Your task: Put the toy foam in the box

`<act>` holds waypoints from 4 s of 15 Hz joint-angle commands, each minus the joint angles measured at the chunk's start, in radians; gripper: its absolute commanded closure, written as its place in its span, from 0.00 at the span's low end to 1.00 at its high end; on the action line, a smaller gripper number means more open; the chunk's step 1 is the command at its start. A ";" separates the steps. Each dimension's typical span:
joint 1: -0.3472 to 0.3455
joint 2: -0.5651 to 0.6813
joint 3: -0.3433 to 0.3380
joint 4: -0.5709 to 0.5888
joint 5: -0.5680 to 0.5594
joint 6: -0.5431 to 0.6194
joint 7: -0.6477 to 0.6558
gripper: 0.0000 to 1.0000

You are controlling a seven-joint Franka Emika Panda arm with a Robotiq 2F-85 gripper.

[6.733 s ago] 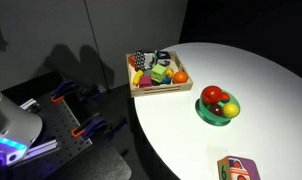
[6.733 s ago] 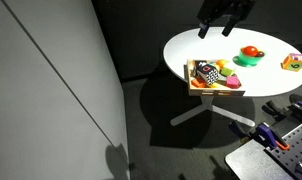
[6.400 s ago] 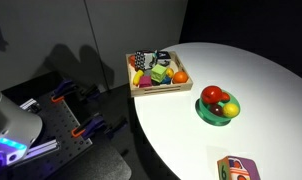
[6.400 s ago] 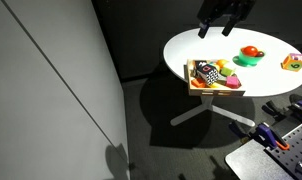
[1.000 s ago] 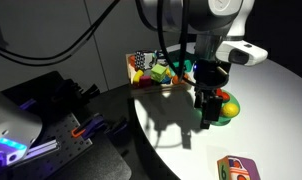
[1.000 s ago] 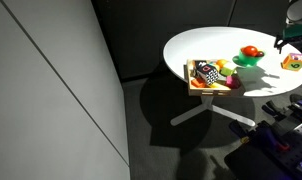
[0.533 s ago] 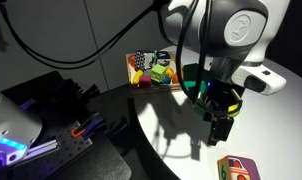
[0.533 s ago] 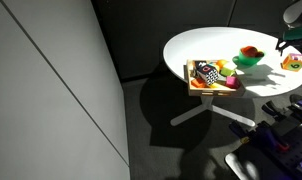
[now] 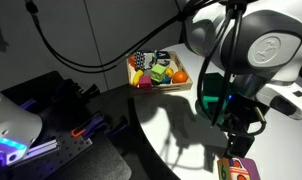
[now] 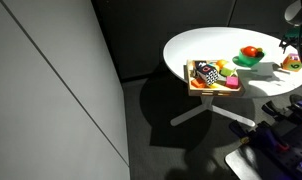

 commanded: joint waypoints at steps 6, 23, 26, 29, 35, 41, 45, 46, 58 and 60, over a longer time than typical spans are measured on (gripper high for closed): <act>-0.051 0.095 -0.022 0.120 0.108 0.002 -0.024 0.00; -0.068 0.179 -0.029 0.183 0.187 0.049 -0.024 0.00; -0.065 0.196 -0.032 0.179 0.185 0.071 -0.021 0.00; -0.064 0.217 -0.036 0.179 0.186 0.105 -0.021 0.00; -0.061 0.252 -0.043 0.174 0.191 0.162 -0.024 0.00; -0.048 0.271 -0.062 0.174 0.183 0.171 -0.014 0.27; -0.024 0.261 -0.085 0.174 0.164 0.135 -0.009 0.55; -0.014 0.257 -0.094 0.172 0.158 0.125 -0.007 0.62; 0.092 0.162 -0.186 0.153 0.091 0.019 -0.001 0.85; 0.098 0.132 -0.181 0.141 0.088 0.023 -0.005 0.85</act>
